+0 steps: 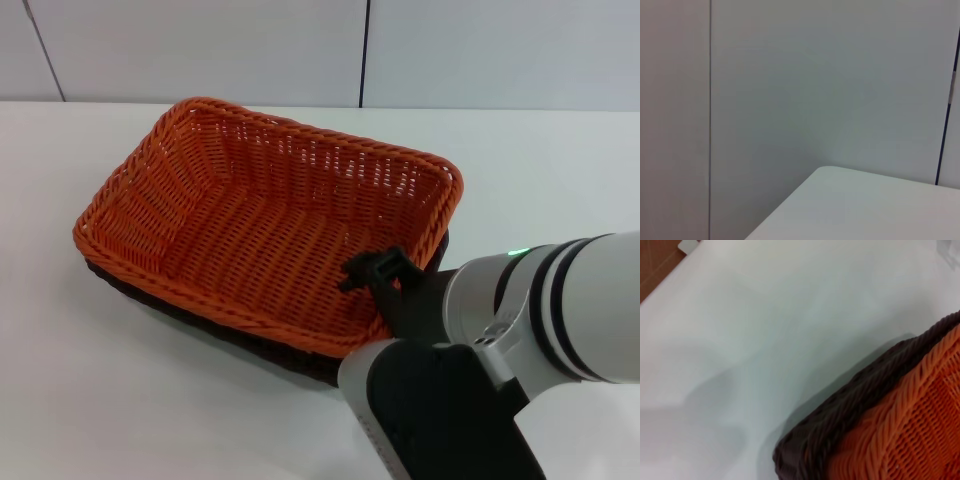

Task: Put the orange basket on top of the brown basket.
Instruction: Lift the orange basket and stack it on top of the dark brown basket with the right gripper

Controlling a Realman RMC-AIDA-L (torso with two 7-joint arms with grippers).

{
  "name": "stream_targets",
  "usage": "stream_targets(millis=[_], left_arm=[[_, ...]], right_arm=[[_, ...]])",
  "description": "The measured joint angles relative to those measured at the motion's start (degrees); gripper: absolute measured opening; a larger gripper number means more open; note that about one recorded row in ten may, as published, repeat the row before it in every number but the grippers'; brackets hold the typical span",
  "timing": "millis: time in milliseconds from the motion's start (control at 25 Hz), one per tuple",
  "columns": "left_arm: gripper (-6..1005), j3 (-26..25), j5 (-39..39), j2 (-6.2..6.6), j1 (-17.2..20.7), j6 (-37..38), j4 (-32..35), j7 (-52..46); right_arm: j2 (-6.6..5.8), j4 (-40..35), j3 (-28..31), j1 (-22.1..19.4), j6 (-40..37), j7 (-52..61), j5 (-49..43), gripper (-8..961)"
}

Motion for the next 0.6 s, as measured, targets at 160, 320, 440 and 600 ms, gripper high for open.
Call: stream_targets(millis=[160, 320, 440, 600], left_arm=[[798, 0.0, 0.0, 0.00, 0.0, 0.0, 0.2, -0.2], [798, 0.0, 0.0, 0.00, 0.0, 0.0, 0.3, -0.2], [798, 0.0, 0.0, 0.00, 0.0, -0.2, 0.4, -0.3], [798, 0.0, 0.0, 0.01, -0.1, -0.4, 0.4, -0.3]], right_arm=[[-0.05, 0.2, -0.9, 0.2, 1.0, 0.9, 0.0, 731], [0.05, 0.3, -2.8, 0.4, 0.0, 1.9, 0.1, 731], [0.12, 0.4, -3.0, 0.8, -0.3, 2.0, 0.1, 731], [0.31, 0.4, -4.3, 1.4, -1.0, 2.3, 0.1, 731]])
